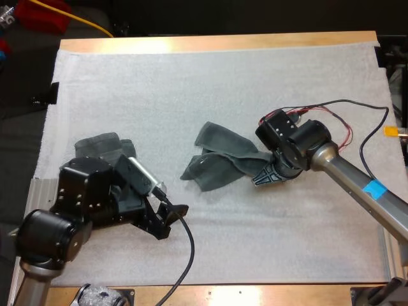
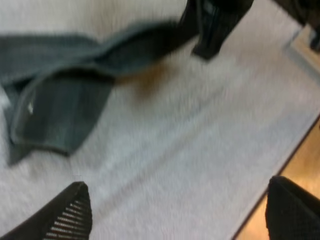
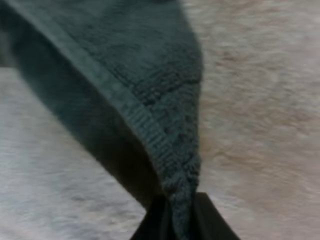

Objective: Pick towel from pile, fold and stack

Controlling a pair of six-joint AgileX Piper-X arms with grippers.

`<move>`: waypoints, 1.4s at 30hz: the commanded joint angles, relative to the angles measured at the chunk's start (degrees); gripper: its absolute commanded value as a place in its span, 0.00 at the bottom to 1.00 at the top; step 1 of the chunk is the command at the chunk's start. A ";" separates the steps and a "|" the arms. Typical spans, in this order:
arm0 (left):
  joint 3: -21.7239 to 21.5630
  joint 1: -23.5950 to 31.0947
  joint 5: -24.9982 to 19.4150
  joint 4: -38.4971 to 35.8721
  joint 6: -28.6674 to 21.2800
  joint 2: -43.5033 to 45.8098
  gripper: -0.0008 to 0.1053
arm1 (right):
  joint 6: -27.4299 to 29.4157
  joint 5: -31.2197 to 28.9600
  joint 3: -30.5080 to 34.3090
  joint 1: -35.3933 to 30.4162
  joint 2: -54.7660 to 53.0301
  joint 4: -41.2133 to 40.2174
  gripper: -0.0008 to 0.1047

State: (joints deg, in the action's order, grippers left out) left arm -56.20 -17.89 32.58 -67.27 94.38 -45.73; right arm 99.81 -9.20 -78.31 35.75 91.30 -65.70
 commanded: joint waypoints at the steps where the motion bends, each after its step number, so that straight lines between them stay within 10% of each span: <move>1: 0.79 0.05 0.86 -0.10 0.29 0.26 0.66 | 0.33 -1.24 0.94 -0.92 -0.58 -0.67 0.02; 23: 2.07 0.05 2.84 1.55 0.85 0.26 0.66 | 0.36 -2.14 9.66 -4.93 -0.58 -0.88 0.02; 42: 15.80 0.05 6.62 14.90 23.30 -8.16 0.66 | 0.86 0.18 9.66 -4.93 -0.58 -0.73 0.02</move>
State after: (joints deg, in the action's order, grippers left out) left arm -40.39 -17.89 38.61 -53.38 117.04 -53.81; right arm 100.33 -9.54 -68.78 31.03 91.34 -65.79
